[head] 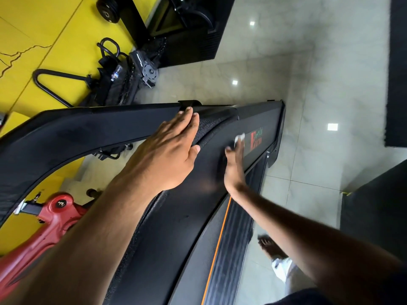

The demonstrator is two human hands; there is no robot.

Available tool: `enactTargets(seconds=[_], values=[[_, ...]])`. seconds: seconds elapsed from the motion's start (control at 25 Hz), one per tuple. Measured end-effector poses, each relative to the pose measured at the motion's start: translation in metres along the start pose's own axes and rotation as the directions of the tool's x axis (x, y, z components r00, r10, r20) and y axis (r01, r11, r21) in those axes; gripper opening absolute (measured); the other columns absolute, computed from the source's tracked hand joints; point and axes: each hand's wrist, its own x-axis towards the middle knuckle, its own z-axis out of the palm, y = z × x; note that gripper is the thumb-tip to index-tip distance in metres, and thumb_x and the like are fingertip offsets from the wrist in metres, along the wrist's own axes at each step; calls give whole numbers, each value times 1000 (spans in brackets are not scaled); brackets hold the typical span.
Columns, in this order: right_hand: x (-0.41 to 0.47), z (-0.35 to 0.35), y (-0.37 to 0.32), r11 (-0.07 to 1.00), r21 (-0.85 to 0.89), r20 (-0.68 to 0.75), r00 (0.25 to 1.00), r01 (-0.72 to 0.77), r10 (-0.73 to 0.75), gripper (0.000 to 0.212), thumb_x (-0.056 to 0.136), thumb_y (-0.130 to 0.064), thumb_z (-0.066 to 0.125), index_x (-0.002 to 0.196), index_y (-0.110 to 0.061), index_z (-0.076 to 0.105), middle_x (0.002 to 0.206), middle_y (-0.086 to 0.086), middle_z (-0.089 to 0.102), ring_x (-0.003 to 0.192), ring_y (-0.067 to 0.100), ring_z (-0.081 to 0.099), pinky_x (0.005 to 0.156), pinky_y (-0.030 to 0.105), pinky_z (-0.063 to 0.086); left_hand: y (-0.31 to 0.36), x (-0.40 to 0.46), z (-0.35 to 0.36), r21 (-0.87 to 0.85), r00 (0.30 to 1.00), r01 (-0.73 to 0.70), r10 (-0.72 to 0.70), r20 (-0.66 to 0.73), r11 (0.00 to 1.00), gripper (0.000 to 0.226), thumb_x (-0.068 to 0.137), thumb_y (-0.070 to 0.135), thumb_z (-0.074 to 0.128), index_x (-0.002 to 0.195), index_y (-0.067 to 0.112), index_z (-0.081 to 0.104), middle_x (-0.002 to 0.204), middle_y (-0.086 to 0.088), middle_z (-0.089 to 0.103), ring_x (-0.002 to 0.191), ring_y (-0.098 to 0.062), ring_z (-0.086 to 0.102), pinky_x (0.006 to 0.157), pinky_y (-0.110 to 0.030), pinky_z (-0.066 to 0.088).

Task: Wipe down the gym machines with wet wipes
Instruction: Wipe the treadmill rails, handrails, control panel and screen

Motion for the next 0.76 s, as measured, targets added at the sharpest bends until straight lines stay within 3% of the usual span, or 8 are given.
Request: enactTargets(seconds=[0.12,0.24,0.32,0.4,0.44,0.56,0.68,0.76], values=[[-12,12,-43,970,-120,38,977,211,-208,88,95,-61,35,164,-15,4,172,1,-9,158,14,-12,129,47,-5,0,1,2,-9,1000,20,-20,-4,1000,71,110,40,31,165,20,-8,171,4,-18,158,-11,-9,130,-36,3],[-76,-3,8,883,-73,260,863,464,-433,88,100,-70,28,164,-17,2,172,1,-12,158,24,-11,127,53,-3,-2,2,4,-23,999,43,-44,-12,999,72,109,41,32,164,21,-10,171,4,-18,158,-10,-9,130,-37,5],[-68,-12,30,965,21,232,937,263,-261,86,95,-76,36,163,-33,6,172,-2,-7,159,19,-5,128,56,0,-3,2,5,-29,999,36,-36,-13,999,70,110,40,30,164,21,-9,172,4,-17,158,-10,-9,130,-37,6],[-19,-9,7,997,81,121,993,-1,-9,92,90,-75,39,163,-28,6,172,-4,-2,157,5,-1,129,51,0,-3,1,5,-28,999,27,-27,-28,999,67,111,37,29,164,20,-7,172,3,-14,159,-11,-7,130,-36,6],[2,-6,-16,999,32,65,997,-40,38,95,88,-69,37,164,-23,4,172,-5,-3,155,0,-2,129,48,-1,-3,1,5,-27,999,22,-23,-38,999,65,111,36,28,165,19,-6,172,3,-13,159,-11,-6,130,-35,6],[-9,6,-64,979,-127,92,985,159,-148,99,90,-73,30,164,-17,-6,171,-4,-15,156,7,-16,127,45,-10,-4,1,5,-32,999,20,-22,-40,999,64,111,33,30,165,19,-2,173,4,-10,159,-11,-3,129,-31,5],[-94,-5,-33,863,-149,366,838,482,-405,107,86,-88,11,163,-16,-7,170,-2,-21,156,19,-20,126,40,-14,-3,0,4,-34,998,39,-40,-38,999,63,112,33,30,165,19,-1,173,4,-9,159,-11,-3,128,-30,4],[-96,-11,0,882,-135,346,856,452,-385,94,89,-86,17,163,-31,-3,170,-4,-18,157,18,-16,124,46,-14,1,0,-1,-43,999,43,-44,-30,998,63,112,32,31,165,20,1,173,4,-8,159,-11,-2,129,-32,6]])
